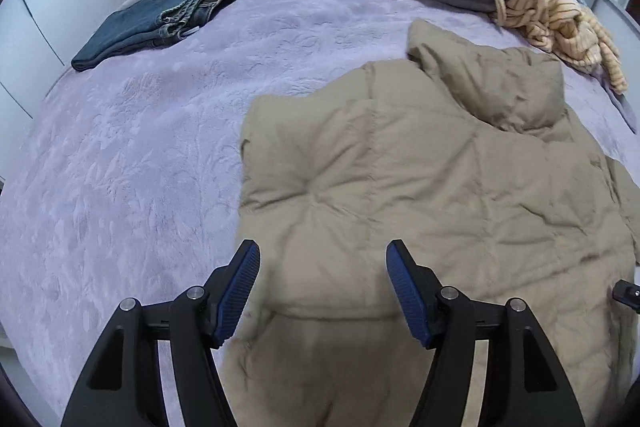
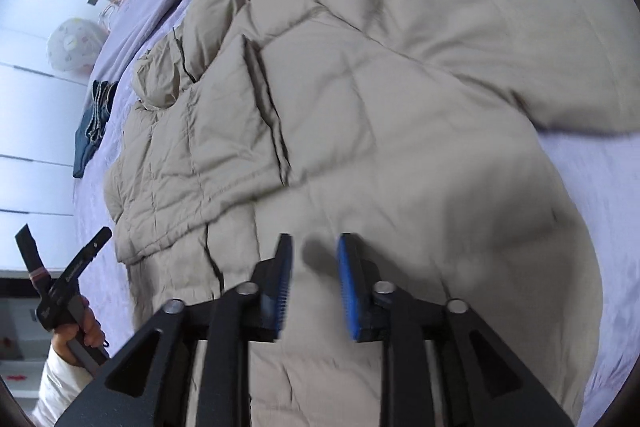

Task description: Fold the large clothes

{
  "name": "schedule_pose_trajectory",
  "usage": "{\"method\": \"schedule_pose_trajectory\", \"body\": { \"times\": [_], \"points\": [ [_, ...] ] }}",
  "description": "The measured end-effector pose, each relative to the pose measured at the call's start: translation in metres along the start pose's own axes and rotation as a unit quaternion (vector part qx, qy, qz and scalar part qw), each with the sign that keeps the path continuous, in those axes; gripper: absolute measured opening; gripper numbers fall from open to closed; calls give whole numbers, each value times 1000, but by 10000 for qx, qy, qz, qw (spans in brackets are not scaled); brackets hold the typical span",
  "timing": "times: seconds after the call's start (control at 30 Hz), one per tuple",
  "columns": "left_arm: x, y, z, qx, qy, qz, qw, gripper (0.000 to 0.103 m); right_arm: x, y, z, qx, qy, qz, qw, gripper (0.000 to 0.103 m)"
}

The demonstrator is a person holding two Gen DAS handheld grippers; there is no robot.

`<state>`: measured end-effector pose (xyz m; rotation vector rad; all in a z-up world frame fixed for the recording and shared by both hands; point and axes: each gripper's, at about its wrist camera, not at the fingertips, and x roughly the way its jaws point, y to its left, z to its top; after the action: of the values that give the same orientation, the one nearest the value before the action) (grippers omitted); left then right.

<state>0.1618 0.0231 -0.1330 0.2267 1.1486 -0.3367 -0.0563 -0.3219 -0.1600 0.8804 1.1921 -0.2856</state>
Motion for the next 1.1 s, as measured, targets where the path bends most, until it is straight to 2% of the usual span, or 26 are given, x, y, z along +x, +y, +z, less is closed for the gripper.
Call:
{"method": "schedule_pose_trajectory", "body": {
  "times": [0.03, 0.17, 0.23, 0.27, 0.33, 0.47, 0.67, 0.7, 0.73, 0.77, 0.93, 1.0, 1.1],
  "points": [
    [-7, -8, -7, 30, 38, -67, 10000, 67, -4, -3, -7, 67, 7, 11, 10000, 42],
    [-30, -44, -32, 217, 298, -250, 9990, 68, -18, -18, -34, 360, 68, 119, 9993, 42],
    [-42, -61, -45, 278, 366, -360, 9983, 68, -26, -26, -46, 525, 85, 198, 9984, 47],
    [-47, -69, -50, 316, 408, -407, 9978, 82, -31, -30, -52, 581, 78, 219, 9980, 51],
    [-59, -85, -60, 378, 347, -409, 9978, 99, -39, -36, -60, 643, 41, 244, 9976, 55],
    [-79, -117, -71, 607, 336, -432, 9967, 99, -55, -51, -72, 743, -21, 327, 9967, 63],
    [-95, -161, -78, 840, 477, -222, 9951, 99, -71, -74, -74, 822, -31, 512, 9953, 66],
    [-97, -168, -78, 861, 483, -230, 9948, 99, -75, -78, -73, 827, -45, 551, 9950, 69],
    [-99, -174, -78, 863, 500, -254, 9947, 99, -79, -81, -71, 823, -60, 587, 9949, 78],
    [-101, -180, -78, 859, 522, -280, 9945, 99, -84, -85, -69, 815, -86, 634, 9946, 80],
    [-111, -213, -75, 869, 556, -295, 9942, 99, -102, -102, -54, 756, -192, 832, 9935, 81],
    [-114, -225, -74, 917, 535, -253, 9940, 99, -107, -110, -47, 777, -209, 901, 9927, 89],
    [-117, -243, -71, 961, 530, -196, 9938, 99, -113, -123, -36, 804, -288, 1026, 9911, 89]
  ]
}}
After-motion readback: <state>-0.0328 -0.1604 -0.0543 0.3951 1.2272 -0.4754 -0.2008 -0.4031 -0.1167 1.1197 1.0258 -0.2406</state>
